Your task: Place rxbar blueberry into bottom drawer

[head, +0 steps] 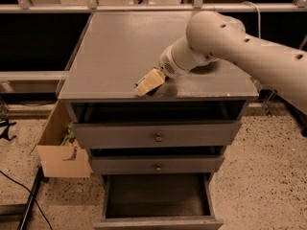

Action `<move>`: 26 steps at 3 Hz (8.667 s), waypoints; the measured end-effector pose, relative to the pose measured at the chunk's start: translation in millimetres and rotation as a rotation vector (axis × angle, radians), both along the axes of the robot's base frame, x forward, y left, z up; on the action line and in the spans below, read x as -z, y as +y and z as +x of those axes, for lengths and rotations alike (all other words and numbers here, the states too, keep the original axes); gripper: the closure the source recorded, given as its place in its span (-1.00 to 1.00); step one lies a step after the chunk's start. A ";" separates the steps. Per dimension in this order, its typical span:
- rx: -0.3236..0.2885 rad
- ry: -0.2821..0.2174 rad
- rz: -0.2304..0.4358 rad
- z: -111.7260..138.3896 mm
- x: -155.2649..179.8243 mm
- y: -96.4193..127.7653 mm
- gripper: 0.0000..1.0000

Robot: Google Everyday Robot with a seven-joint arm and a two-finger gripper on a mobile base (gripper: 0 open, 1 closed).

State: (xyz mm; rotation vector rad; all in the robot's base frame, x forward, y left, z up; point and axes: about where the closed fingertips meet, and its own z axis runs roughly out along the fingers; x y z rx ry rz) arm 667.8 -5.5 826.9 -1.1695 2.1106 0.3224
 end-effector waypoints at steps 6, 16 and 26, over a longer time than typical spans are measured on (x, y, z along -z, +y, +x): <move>0.019 0.080 -0.033 -2.2 3.7 -11.0 1.00; 0.144 0.181 -0.034 -188.7 39.8 -105.8 1.00; 0.094 0.152 0.074 -186.0 347.8 -135.8 1.00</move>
Offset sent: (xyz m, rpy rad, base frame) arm -0.0008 -0.0144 -0.0107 -0.0314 0.0207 -0.0216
